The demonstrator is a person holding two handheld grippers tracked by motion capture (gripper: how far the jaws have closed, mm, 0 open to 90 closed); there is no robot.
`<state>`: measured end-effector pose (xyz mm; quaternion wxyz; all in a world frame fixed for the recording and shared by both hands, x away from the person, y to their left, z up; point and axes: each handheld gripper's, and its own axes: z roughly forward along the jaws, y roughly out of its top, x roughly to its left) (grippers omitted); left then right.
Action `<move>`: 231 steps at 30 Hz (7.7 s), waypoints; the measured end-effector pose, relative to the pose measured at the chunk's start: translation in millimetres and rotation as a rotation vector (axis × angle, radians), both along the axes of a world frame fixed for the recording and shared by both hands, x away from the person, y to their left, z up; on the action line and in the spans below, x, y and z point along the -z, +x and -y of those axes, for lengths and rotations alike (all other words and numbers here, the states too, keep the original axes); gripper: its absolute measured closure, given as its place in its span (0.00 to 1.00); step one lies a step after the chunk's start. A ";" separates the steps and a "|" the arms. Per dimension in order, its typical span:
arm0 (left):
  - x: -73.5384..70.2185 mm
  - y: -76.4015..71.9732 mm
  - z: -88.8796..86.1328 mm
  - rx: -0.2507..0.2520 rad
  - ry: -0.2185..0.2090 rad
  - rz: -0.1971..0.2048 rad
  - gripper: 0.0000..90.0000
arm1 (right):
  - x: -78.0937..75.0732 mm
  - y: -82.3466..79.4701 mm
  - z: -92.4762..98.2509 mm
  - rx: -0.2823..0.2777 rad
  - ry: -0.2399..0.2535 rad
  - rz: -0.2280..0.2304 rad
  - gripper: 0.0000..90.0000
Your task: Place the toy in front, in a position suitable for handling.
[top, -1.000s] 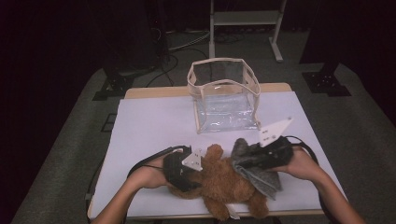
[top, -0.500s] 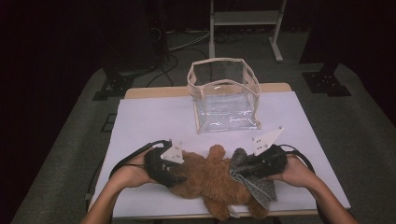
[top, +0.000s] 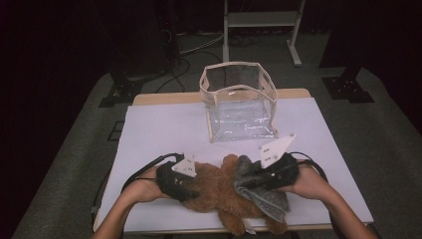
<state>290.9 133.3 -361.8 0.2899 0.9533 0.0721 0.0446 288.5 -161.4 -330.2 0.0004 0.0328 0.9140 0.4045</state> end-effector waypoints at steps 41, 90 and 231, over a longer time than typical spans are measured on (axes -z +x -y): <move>2.6 -7.2 94.3 0.144 0.013 0.027 0.52 | 14.1 14.5 75.0 0.123 -0.081 -0.063 0.85; 11.8 -10.1 85.2 0.143 -0.020 0.098 0.48 | 24.6 9.6 83.3 0.159 -0.123 0.035 0.85; 21.4 -5.3 29.5 0.011 -0.193 0.074 0.16 | 3.1 46.7 21.6 0.121 -0.098 -0.059 0.83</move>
